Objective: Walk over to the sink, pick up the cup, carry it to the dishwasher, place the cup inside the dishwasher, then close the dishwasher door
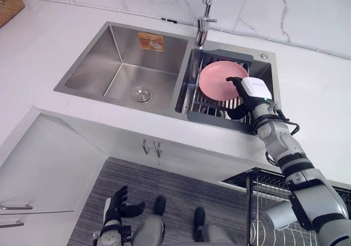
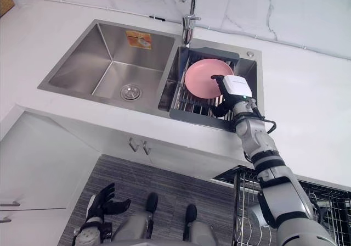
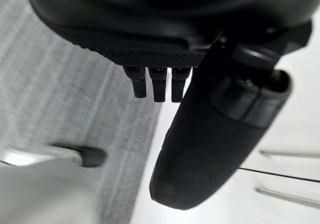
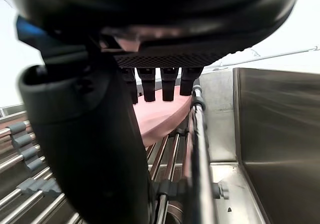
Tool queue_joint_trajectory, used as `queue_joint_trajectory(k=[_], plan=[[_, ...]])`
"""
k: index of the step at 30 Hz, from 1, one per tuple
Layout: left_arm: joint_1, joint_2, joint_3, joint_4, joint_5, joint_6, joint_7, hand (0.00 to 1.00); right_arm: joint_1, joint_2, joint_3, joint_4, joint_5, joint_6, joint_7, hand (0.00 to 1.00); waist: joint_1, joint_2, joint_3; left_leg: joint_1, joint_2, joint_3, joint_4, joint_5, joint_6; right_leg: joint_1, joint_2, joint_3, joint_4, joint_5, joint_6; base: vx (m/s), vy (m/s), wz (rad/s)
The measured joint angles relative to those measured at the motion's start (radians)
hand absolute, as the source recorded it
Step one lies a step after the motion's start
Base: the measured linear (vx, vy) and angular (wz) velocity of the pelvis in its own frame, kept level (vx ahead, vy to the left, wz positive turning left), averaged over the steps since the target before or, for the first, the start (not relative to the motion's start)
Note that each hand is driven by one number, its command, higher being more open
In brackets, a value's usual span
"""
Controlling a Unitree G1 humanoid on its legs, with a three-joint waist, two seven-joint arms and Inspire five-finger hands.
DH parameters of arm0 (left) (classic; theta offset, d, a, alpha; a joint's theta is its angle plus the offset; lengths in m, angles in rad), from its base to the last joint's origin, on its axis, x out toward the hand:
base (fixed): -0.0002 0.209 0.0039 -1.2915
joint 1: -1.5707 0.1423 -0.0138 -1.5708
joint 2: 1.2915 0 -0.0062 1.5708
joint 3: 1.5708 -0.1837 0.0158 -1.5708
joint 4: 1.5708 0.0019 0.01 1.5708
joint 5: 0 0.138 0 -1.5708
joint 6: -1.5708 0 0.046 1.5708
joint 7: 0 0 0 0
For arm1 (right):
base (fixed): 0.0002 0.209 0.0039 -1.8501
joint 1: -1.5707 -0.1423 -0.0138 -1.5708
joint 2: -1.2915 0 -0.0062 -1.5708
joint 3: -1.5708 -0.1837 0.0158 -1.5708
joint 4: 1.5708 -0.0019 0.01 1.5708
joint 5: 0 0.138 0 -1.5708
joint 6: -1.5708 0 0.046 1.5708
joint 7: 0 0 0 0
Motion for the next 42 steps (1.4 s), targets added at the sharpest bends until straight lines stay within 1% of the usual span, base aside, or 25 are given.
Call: queue_joint_trajectory(k=[2,3,4,5,7,9,11,13,14,15,16,17,20,22,23,25,26,28,29,32,33,38,40,41,42], plan=[[-0.020,-0.004,-0.002,0.000,-0.002,-0.004,0.000,0.90,-0.047,0.000,0.003,0.043,0.003,0.001,0.000,0.30,0.003,0.001,0.014,0.004,0.003,0.003,-0.040,-0.002,-0.005,-0.003,-0.001,-0.007,-0.025,0.001,-0.002,-0.12,0.007,0.12],[-0.029,-0.003,-0.002,0.001,-0.008,-0.005,0.001,0.90,-0.060,-0.003,0.002,0.042,0.004,0.002,0.000,0.30,-0.003,-0.013,0.022,0.002,-0.011,0.015,-0.022,-0.001,0.000,-0.009,-0.016,-0.007,-0.044,0.005,-0.005,-0.07,0.041,0.00],[-0.032,-0.008,-0.002,0.001,-0.018,-0.005,0.003,0.90,-0.073,-0.008,0.002,0.033,0.008,0.002,-0.004,0.30,-0.002,-0.005,0.030,-0.036,-0.008,0.017,0.115,-0.022,0.017,-0.026,-0.014,-0.008,-0.044,0.010,0.000,0.01,0.076,-0.17],[-0.031,-0.006,0.000,0.009,-0.019,-0.004,0.003,0.90,-0.076,-0.005,-0.005,0.012,0.012,0.008,-0.015,0.30,0.005,0.006,0.043,-0.034,0.002,0.015,0.104,-0.078,0.008,-0.033,-0.004,0.003,-0.043,0.025,0.008,0.01,0.065,-0.19],[-0.037,-0.008,0.001,0.011,-0.020,-0.003,0.007,0.90,-0.076,-0.006,-0.007,-0.007,0.018,0.029,-0.026,0.30,0.004,0.003,0.049,-0.032,-0.007,0.018,0.076,-0.065,0.005,-0.046,-0.014,0.015,-0.044,0.041,0.009,-0.04,0.065,0.04],[-0.025,-0.012,0.003,0.008,-0.019,-0.003,0.009,0.90,-0.073,-0.006,-0.018,-0.016,0.018,0.052,-0.026,0.30,0.001,0.005,0.051,-0.025,-0.016,0.032,0.067,-0.064,0.005,-0.046,-0.027,0.020,-0.044,0.059,0.013,-0.04,0.064,0.06],[-0.009,-0.007,0.005,0.005,-0.019,-0.003,0.012,0.90,-0.033,-0.006,-0.056,-0.081,0.028,0.065,-0.030,0.30,0.003,0.006,0.051,-0.027,-0.015,0.032,0.065,-0.063,0.005,-0.047,-0.026,0.020,-0.049,0.066,0.010,-0.01,0.021,0.00],[0.010,-0.009,0.005,-0.005,-0.018,-0.003,0.019,0.90,0.048,-0.006,-0.122,-0.238,0.042,0.067,-0.068,0.30,0.003,0.010,0.053,-0.020,-0.007,0.032,0.041,-0.038,0.004,-0.047,-0.019,0.019,-0.058,0.075,0.007,0.04,-0.026,0.00],[0.013,-0.011,0.005,-0.006,-0.018,-0.003,0.018,0.90,0.067,-0.006,-0.137,-0.278,0.043,0.066,-0.080,0.30,0.003,0.010,0.053,-0.015,-0.006,0.032,0.034,-0.035,0.003,-0.047,-0.018,0.019,-0.059,0.075,0.008,0.10,-0.038,-0.03],[0.023,-0.015,0.006,-0.008,-0.018,-0.002,0.018,0.90,0.099,-0.005,-0.165,-0.353,0.047,0.061,-0.097,0.30,0.001,0.010,0.053,-0.006,-0.002,0.033,0.025,-0.025,-0.003,-0.042,-0.015,0.020,-0.060,0.078,0.011,0.12,-0.029,-0.03],[0.024,-0.015,0.006,-0.010,-0.017,-0.001,0.018,0.90,0.135,-0.003,-0.200,-0.427,0.047,0.056,-0.115,0.30,0.001,0.010,0.053,0.006,0.002,0.034,0.021,-0.026,-0.002,-0.033,-0.011,0.020,-0.060,0.084,0.011,0.14,-0.029,-0.03],[0.025,-0.016,0.005,-0.010,-0.016,-0.001,0.017,0.90,0.153,-0.001,-0.216,-0.464,0.047,0.055,-0.122,0.30,0.001,0.010,0.053,0.014,0.003,0.035,0.019,-0.025,0.001,-0.027,-0.010,0.021,-0.060,0.084,0.011,0.14,-0.027,-0.07],[0.037,-0.023,0.006,-0.025,-0.015,0.000,0.006,0.90,0.235,0.034,-0.298,-0.628,0.047,0.046,-0.156,0.30,-0.003,0.008,0.052,0.055,0.017,0.066,0.020,-0.044,0.005,0.001,0.003,0.051,-0.060,0.084,0.011,0.14,-0.015,-0.28],[0.048,-0.028,0.006,-0.041,-0.002,0.000,-0.003,0.90,0.323,0.063,-0.365,-0.763,0.047,0.028,-0.183,0.30,-0.016,0.004,0.049,0.077,0.027,0.092,0.026,-0.068,0.006,0.011,0.012,0.083,-0.060,0.084,0.011,0.12,-0.008,-0.43],[0.051,-0.029,0.006,-0.041,0.003,0.000,-0.005,0.90,0.353,0.080,-0.386,-0.807,0.047,0.025,-0.192,0.30,-0.029,0.002,0.048,0.081,0.030,0.103,0.034,-0.078,0.008,0.014,0.015,0.094,-0.060,0.084,0.011,0.09,0.008,-0.40],[0.059,-0.030,0.006,-0.040,0.004,0.002,-0.011,0.90,0.394,0.106,-0.413,-0.859,0.047,0.020,-0.204,0.30,-0.043,-0.004,0.045,0.096,0.036,0.135,0.048,-0.099,0.008,0.020,0.020,0.125,-0.060,0.084,0.012,0.05,0.023,-0.48],[0.066,-0.030,0.006,-0.038,0.004,0.004,-0.017,0.90,0.430,0.122,-0.437,-0.895,0.047,0.018,-0.209,0.30,-0.055,-0.006,0.040,0.098,0.040,0.156,0.071,-0.120,0.008,0.023,0.024,0.145,-0.060,0.081,0.015,0.05,0.046,-0.73],[0.067,-0.031,0.007,-0.031,0.004,0.006,-0.021,0.90,0.476,0.141,-0.473,-0.931,0.047,0.016,-0.228,0.30,-0.063,-0.011,0.037,0.104,0.049,0.202,0.107,-0.153,0.011,0.023,0.032,0.190,-0.059,0.080,0.017,0.03,0.055,-0.76],[0.067,-0.032,0.006,-0.022,0.006,0.006,-0.021,0.90,0.508,0.151,-0.493,-0.955,0.049,0.016,-0.235,0.30,-0.075,-0.011,0.034,0.104,0.058,0.237,0.141,-0.180,0.012,0.024,0.038,0.221,-0.058,0.077,0.020,0.01,0.051,-0.67],[0.067,-0.032,0.007,-0.006,0.006,0.006,-0.021,0.90,0.556,0.155,-0.513,-0.985,0.051,0.016,-0.244,0.30,-0.093,-0.010,0.032,0.104,0.074,0.295,0.190,-0.219,0.015,0.015,0.051,0.283,-0.051,0.077,0.021,0.00,0.064,-0.75],[0.068,-0.031,0.006,0.003,0.006,0.006,-0.021,0.90,0.591,0.171,-0.521,-1.005,0.055,0.016,-0.252,0.30,-0.109,-0.010,0.025,0.102,0.081,0.328,0.210,-0.236,0.017,-0.001,0.058,0.317,-0.038,0.077,0.025,-0.01,0.068,-0.67],[0.066,-0.031,0.006,0.009,0.006,0.006,-0.020,0.90,0.689,0.242,-0.547,-1.028,0.061,0.019,-0.269,0.30,-0.122,-0.009,0.019,0.097,0.085,0.431,0.239,-0.262,0.032,-0.062,0.071,0.434,-0.003,0.087,0.047,-0.03,0.094,-0.76],[0.060,-0.035,0.005,0.012,0.006,0.005,-0.018,0.90,0.736,0.274,-0.543,-1.022,0.095,0.022,-0.268,0.30,-0.126,-0.008,0.020,0.087,0.082,0.490,0.250,-0.269,0.043,-0.103,0.073,0.490,0.017,0.091,0.060,-0.08,0.094,-0.69],[0.058,-0.036,0.005,0.013,0.005,0.005,-0.017,0.90,0.748,0.279,-0.543,-1.016,0.097,0.023,-0.268,0.30,-0.127,-0.007,0.021,0.084,0.083,0.501,0.255,-0.272,0.045,-0.112,0.073,0.496,0.025,0.089,0.063,-0.10,0.085,-0.59],[0.054,-0.038,0.005,0.015,0.005,0.003,-0.015,0.90,0.768,0.287,-0.542,-1.003,0.098,0.031,-0.268,0.30,-0.126,-0.007,0.022,0.075,0.087,0.527,0.266,-0.280,0.049,-0.143,0.067,0.471,0.048,0.067,0.050,-0.10,0.067,-0.52]])
